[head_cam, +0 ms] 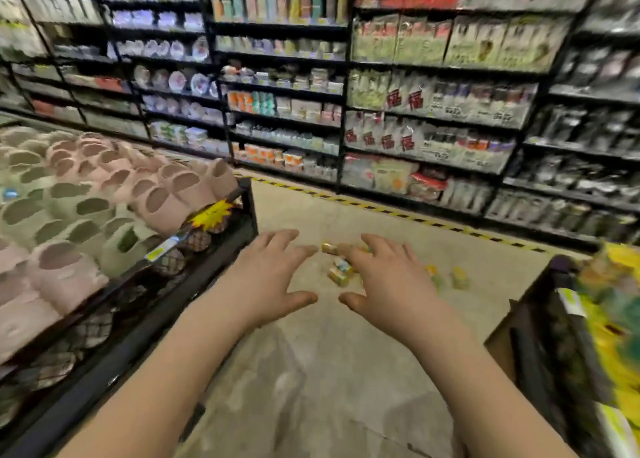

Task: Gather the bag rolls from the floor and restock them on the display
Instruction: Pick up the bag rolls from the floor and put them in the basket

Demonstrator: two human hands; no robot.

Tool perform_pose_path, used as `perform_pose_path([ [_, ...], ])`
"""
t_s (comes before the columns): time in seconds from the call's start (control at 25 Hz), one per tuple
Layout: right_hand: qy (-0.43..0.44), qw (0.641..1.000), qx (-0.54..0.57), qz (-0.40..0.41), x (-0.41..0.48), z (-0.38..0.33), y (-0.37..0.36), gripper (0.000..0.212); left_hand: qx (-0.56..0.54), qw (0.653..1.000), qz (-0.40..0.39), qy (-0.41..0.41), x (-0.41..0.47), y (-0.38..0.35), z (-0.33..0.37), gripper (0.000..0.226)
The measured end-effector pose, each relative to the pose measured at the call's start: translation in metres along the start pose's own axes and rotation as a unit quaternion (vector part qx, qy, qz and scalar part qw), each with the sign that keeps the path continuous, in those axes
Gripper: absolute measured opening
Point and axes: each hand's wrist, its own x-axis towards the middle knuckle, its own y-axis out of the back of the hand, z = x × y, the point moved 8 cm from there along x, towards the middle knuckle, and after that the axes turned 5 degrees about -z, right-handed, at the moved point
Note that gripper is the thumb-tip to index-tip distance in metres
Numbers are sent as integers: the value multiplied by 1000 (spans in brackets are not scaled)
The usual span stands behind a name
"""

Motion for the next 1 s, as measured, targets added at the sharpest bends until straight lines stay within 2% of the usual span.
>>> perform_pose_path([
  [0.16, -90, 996, 10, -17, 32, 131, 7, 77, -23, 998, -28, -55, 122, -17, 68, 76],
  [0.32, -131, 991, 30, -21, 89, 204, -5, 77, -16, 995, -55, -78, 222, -35, 77, 77],
  [0.6, -160, 985, 44, -38, 264, 281, -44, 68, -28, 992, -74, -100, 417, -67, 10, 74],
  [0.8, -175, 978, 50, -99, 426, 316, -50, 66, -29, 987, -123, -102, 569, -71, -64, 76],
  [1.0, -174, 976, 31, -125, 535, 375, -60, 65, -45, 980, -162, -103, 687, -91, -88, 73],
])
